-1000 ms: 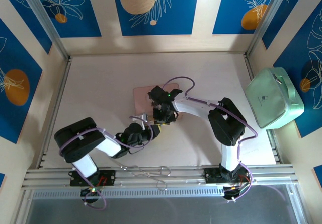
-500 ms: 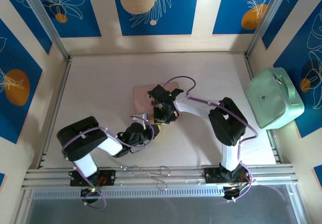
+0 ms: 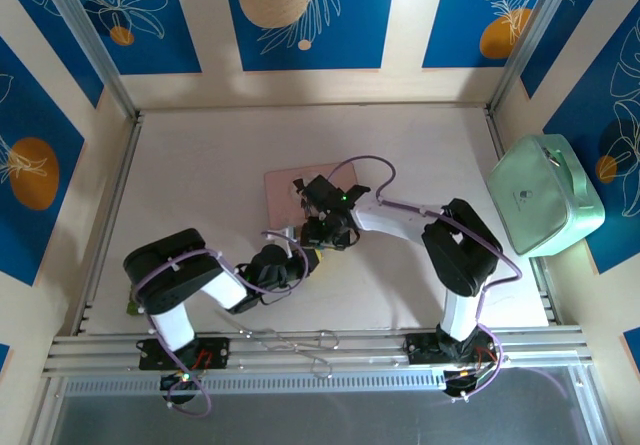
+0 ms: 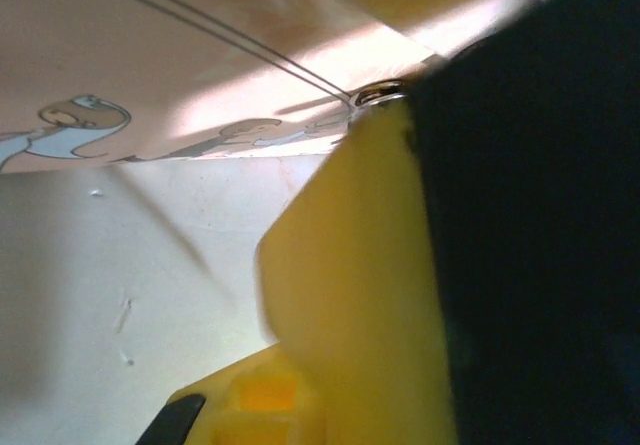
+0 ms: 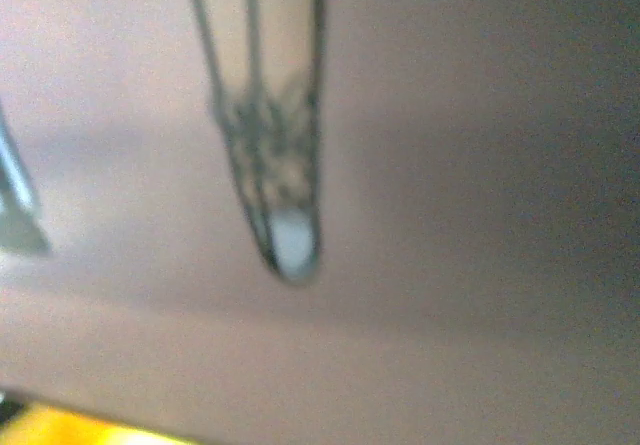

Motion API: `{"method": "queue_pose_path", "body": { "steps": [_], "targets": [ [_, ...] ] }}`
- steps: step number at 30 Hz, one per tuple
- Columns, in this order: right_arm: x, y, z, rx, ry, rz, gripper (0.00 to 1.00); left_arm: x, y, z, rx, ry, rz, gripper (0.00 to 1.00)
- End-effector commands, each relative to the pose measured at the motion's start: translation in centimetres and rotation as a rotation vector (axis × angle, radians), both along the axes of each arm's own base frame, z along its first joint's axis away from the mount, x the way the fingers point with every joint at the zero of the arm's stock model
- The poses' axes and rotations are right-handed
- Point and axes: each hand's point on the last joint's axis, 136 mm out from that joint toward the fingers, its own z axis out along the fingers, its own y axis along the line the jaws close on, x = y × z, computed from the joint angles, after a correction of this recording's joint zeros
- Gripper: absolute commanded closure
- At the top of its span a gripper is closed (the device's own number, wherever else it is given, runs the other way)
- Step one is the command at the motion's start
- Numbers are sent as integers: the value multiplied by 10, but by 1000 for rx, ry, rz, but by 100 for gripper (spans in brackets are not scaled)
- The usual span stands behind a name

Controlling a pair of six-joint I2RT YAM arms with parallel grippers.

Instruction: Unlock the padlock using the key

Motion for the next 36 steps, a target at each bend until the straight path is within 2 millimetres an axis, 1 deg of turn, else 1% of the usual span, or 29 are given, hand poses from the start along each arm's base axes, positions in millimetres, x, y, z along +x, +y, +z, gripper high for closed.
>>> {"method": "queue_pose_path", "body": {
  "steps": [1,3,4,6,9,12,15,18,21,24,28,30,33,36],
  "targets": [
    [-2,0,11,23,-96,-45,35,-1,-2,2,-49,19,8,100],
    [0,-6,15,32,-187,-74,29,-1,-3,5,-68,14,6,100],
    [1,-8,17,47,-219,-83,28,-1,-3,7,-74,13,7,100],
    [1,-4,21,107,-278,-64,29,-1,-2,8,-81,11,11,100],
    [4,4,25,151,-328,-2,33,-2,1,9,-85,10,16,100],
    [5,10,23,179,-301,66,38,-2,2,9,-92,8,17,100],
    [5,7,17,124,-270,103,40,-2,2,10,-103,7,18,100],
    [3,1,11,76,-249,115,39,-1,1,11,-113,6,20,100],
    [3,-3,7,58,-239,107,35,-1,1,13,-123,2,18,100],
    [4,-6,3,46,-229,101,35,-2,1,14,-128,0,14,100],
    [4,-4,-1,58,-212,109,41,-3,1,14,-130,1,12,100],
    [4,-2,-2,53,-200,112,43,-3,2,15,-135,-3,12,100],
    [3,1,-2,53,-196,119,50,-3,3,15,-136,-2,17,100],
    [4,0,-4,44,-191,109,57,-3,4,16,-139,-3,17,100]
  ]
}}
